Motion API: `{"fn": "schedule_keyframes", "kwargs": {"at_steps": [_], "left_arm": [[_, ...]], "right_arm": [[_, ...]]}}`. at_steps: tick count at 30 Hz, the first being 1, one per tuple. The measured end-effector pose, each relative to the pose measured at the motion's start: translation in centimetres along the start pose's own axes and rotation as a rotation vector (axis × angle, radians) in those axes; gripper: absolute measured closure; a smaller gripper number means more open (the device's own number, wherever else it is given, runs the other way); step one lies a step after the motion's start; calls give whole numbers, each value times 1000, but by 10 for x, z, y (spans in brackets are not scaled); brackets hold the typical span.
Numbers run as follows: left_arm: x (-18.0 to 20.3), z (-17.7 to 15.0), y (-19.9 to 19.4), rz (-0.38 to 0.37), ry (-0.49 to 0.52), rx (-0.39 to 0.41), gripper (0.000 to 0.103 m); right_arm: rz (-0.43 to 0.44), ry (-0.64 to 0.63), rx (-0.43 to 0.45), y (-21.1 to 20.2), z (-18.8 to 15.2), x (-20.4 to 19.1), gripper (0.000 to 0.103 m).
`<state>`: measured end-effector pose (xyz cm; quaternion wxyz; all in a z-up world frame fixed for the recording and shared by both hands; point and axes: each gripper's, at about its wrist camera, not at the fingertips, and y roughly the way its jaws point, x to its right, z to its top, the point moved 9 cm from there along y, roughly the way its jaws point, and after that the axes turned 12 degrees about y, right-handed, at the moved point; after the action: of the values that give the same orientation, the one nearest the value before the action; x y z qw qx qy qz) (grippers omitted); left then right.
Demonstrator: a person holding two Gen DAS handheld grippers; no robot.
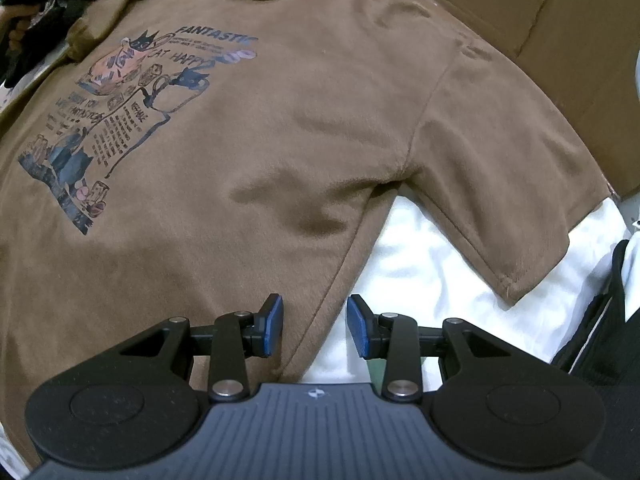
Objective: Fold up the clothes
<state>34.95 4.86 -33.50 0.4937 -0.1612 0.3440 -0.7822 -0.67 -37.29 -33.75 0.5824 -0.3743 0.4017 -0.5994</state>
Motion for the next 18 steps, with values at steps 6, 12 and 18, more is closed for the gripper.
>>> {"fn": "schedule_keyframes", "kwargs": {"at_steps": [6,12,18], "left_arm": [[-46,20,-35,74,-73,64,98],[-78,41,-56,131,-145,122,98],[-91,40,-49,235,-145,64,80]], "right_arm": [[3,-14,14,-3,6,-8,63],[-3,-20,14,-4,6,-11,63],[-5,-24,3,1,5,-14,63]]}}
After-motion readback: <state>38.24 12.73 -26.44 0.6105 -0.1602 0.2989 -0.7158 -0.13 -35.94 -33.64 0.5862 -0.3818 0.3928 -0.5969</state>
